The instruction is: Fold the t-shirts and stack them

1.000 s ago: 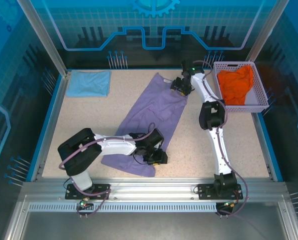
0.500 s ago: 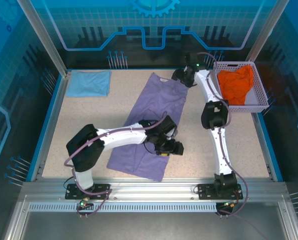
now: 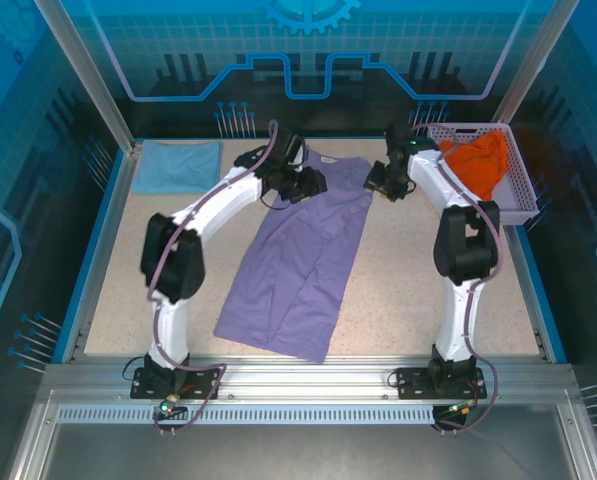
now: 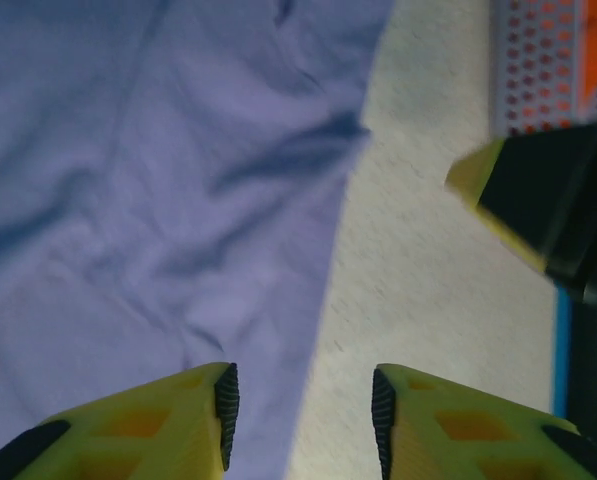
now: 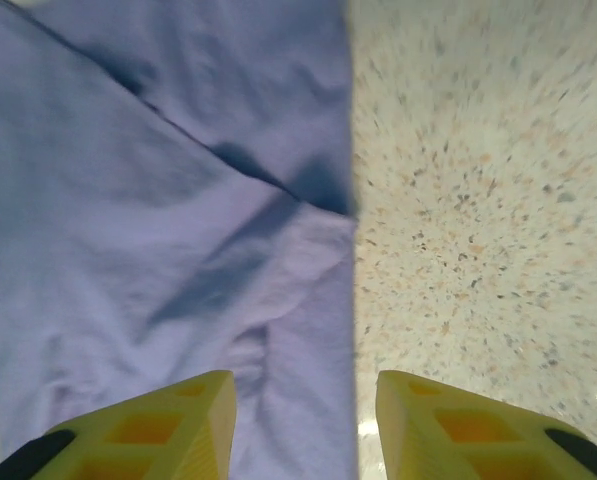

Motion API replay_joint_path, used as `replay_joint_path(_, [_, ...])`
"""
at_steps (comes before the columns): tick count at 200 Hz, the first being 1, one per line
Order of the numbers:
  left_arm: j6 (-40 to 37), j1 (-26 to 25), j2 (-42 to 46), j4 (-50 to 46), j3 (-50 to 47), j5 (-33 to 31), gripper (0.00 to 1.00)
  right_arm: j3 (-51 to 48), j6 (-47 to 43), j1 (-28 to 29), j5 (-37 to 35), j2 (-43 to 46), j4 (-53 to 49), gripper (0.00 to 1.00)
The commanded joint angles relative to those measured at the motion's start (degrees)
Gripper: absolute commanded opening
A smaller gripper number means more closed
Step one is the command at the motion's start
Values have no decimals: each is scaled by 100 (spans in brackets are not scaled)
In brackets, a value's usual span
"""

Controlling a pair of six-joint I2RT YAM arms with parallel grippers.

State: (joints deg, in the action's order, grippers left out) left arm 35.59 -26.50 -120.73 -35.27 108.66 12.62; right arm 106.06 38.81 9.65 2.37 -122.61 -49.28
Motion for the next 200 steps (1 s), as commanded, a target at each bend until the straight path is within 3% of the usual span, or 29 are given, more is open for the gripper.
replay_joint_path(1, [-670,218,-1154,-871,1272,-101,40,265,124,143,52,-515,-45,42])
replay_joint_path(23, [-772,375,-2231,-1324,2633,121,39,728,272,204,106,-1024,-282,42])
replay_joint_path(51, [-537,561,-2935,-1285,3286,367,39,1238,346,288,84,-1579,-508,43])
replay_joint_path(80, [76,850,-3162,-1410,3251,-145,41,1875,339,351,112,-2077,-697,45])
replay_joint_path(144, [827,1415,-3033,-935,2637,-229,41,4545,333,572,761,-3784,-1220,50])
replay_joint_path(178, [1184,1653,-3024,-591,2584,-49,44,4785,535,526,1073,-3972,-647,56])
replay_joint_path(200, [1129,1675,-2991,-736,2929,277,51,4964,528,401,1255,-3779,-687,62])
